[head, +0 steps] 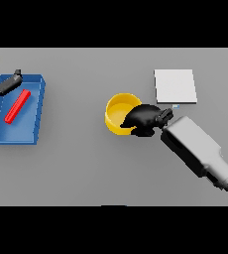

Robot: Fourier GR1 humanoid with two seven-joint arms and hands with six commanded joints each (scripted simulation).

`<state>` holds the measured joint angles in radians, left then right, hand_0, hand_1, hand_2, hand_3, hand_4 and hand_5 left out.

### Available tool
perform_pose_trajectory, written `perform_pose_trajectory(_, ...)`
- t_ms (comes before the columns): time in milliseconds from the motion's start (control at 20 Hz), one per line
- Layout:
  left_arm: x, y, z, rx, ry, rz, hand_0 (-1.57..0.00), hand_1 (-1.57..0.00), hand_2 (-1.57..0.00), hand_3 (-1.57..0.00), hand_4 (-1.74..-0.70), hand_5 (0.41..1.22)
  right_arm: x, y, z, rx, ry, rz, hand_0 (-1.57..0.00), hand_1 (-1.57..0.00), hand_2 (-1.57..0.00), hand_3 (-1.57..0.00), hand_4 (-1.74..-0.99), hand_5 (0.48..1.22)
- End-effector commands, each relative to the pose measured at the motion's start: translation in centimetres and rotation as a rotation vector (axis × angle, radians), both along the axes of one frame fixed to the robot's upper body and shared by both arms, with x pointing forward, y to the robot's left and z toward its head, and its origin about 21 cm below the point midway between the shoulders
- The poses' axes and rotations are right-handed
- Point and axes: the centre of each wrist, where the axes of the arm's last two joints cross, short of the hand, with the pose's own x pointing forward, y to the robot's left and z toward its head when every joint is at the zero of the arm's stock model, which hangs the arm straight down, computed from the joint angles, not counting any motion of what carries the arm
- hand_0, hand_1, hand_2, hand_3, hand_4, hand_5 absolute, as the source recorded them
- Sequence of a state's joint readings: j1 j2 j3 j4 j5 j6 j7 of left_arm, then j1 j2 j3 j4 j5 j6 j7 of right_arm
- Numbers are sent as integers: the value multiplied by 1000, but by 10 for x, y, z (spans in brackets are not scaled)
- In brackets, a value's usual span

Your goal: Pick up the red beaker and tilt it to pour out 1 green nut into yellow bowl. Pick up the yellow bowl and place it on the metallic measuring scale.

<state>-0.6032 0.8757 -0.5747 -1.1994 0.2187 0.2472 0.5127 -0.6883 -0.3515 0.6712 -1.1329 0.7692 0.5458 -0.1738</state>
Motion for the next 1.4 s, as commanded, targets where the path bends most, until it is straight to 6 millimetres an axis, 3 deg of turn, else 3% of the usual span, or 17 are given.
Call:
perform_pose_trajectory(0,0,0,-1,-2,0,6,1,1,1,1,-806,724,2,-2,3,2,2,-7,-1480,-1474,-1424,-1176,-1711,1199)
perform_pose_trajectory(200,1,0,-2,7,-4,7,1,1,1,1,-801,724,1,-5,21,33,-23,-5,-1534,-1531,-1490,-1192,-1729,1212)
perform_pose_trajectory(350,0,-3,-1,14,-4,8,1,1,1,1,-798,721,5,-14,50,21,-56,-13,-1552,-1551,-1506,-1377,-1731,1216)
perform_pose_trajectory(450,1,-4,-5,14,4,-2,1,1,1,1,-798,719,4,-12,67,23,-83,-20,-1559,-1558,-1529,-1348,-1728,1218)
perform_pose_trajectory(700,2,1,1,1,-9,-1,1,1,1,1,-808,723,2,-20,85,17,-117,-84,-1567,-1567,-1557,-1248,-1720,1219)
perform_pose_trajectory(900,1,2,7,16,-22,-8,1,1,1,1,-802,730,6,-28,104,21,-173,-75,-1569,-1569,-1565,-1263,-1719,1220)
perform_pose_trajectory(1000,1,-1,2,4,-9,0,1,1,1,1,-811,741,15,-38,109,3,-211,-126,-1570,-1570,-1567,-1325,-1720,1221)
perform_pose_trajectory(1200,-3,-1,9,29,-11,6,1,1,1,1,-804,735,37,-61,117,1,-266,-234,-1571,-1571,-1570,-1239,-1720,1221)
perform_pose_trajectory(1350,-6,-7,10,18,6,16,1,1,1,1,-818,750,47,-85,107,8,-244,-312,-1571,-1571,-1570,-1211,-1720,1221)
